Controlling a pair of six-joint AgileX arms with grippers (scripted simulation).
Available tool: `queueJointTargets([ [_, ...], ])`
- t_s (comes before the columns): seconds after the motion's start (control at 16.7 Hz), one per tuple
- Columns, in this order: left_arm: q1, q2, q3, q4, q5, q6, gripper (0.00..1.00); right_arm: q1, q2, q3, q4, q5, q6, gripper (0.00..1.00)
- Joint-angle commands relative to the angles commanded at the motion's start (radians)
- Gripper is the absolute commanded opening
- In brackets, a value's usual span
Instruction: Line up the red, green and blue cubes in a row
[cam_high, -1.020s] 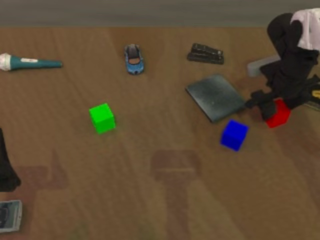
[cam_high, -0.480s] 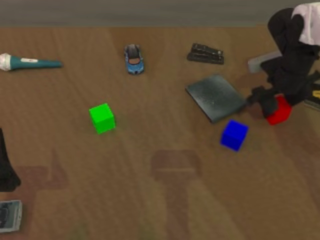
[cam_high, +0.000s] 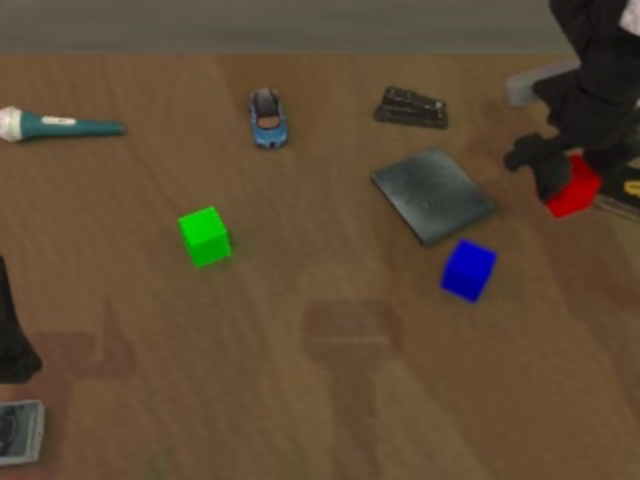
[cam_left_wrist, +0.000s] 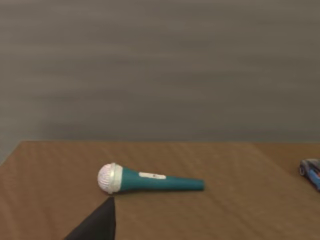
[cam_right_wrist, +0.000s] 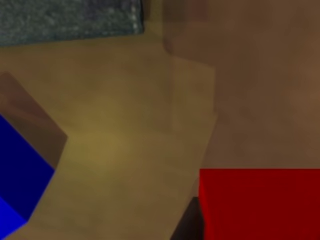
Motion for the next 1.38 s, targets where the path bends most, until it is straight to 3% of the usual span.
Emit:
queueJointTargets([
  [0.24, 0.0, 0.0, 0.0, 0.0, 0.0, 0.0, 1.0, 0.006, 0.007, 0.004, -0.001, 0.0, 0.015, 0.0],
  [0.42, 0.0, 0.0, 0.0, 0.0, 0.0, 0.0, 1.0, 0.079, 0.027, 0.041, -0.021, 0.004, 0.113, 0.0],
  [0.66, 0.0, 0.0, 0.0, 0.0, 0.0, 0.0, 1.0, 0.25, 0.065, 0.112, -0.067, 0.011, 0.373, 0.0],
  [1.08, 0.0, 0.0, 0.0, 0.0, 0.0, 0.0, 1.0, 0.614, 0.115, 0.227, -0.151, 0.022, 0.965, 0.0],
  [1.38, 0.0, 0.0, 0.0, 0.0, 0.0, 0.0, 1.0, 0.768, 0.109, 0.267, -0.17, 0.031, 1.169, 0.0],
])
